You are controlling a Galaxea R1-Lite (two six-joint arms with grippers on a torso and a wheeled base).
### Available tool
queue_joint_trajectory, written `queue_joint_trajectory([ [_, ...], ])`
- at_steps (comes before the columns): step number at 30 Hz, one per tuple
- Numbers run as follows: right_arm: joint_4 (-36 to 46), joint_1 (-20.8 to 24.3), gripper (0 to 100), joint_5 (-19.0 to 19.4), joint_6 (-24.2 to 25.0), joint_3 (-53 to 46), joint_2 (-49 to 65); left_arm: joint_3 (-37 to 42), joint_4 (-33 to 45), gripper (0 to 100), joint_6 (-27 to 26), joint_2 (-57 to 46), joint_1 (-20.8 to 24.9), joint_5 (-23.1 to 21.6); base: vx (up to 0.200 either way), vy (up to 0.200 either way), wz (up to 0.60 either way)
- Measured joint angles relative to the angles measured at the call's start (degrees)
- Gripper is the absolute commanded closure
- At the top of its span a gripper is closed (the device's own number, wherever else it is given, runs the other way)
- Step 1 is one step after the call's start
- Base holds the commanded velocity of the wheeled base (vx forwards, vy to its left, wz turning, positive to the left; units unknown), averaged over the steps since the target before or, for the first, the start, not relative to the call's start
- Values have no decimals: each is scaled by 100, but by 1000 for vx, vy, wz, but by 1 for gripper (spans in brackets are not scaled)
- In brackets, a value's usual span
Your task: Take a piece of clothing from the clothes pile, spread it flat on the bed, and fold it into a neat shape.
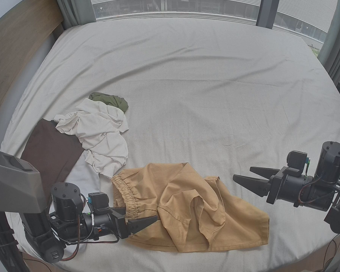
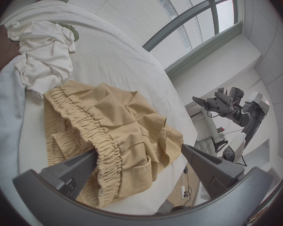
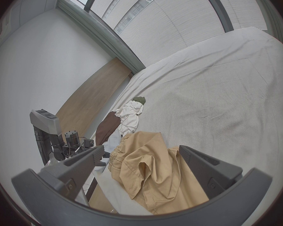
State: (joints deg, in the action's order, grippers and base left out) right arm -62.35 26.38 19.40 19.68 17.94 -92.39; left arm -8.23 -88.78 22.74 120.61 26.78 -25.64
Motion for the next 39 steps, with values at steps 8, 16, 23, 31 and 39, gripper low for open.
queue_joint_trajectory([
  [8, -2, 7, 0, 1, 0, -11, -9, -12, -22, 0, 178, 310, 102, 43, 0, 0, 0],
  [16, 0, 5, 0, 0, 0, -11, -7, -251, -22, 100, 378, 373, 113, 240, 0, 0, 0],
  [23, -2, -9, 0, -7, 0, -11, -7, -282, -20, 100, 380, 373, 113, 246, 0, 0, 0],
  [31, -2, -4, 0, -16, -2, -11, -7, -274, -20, 100, 378, 312, 108, 244, 0, 0, 0],
  [39, -2, 13, 0, -18, -2, -11, -22, -277, -17, 100, 380, 26, 163, 244, 0, 0, 0],
])
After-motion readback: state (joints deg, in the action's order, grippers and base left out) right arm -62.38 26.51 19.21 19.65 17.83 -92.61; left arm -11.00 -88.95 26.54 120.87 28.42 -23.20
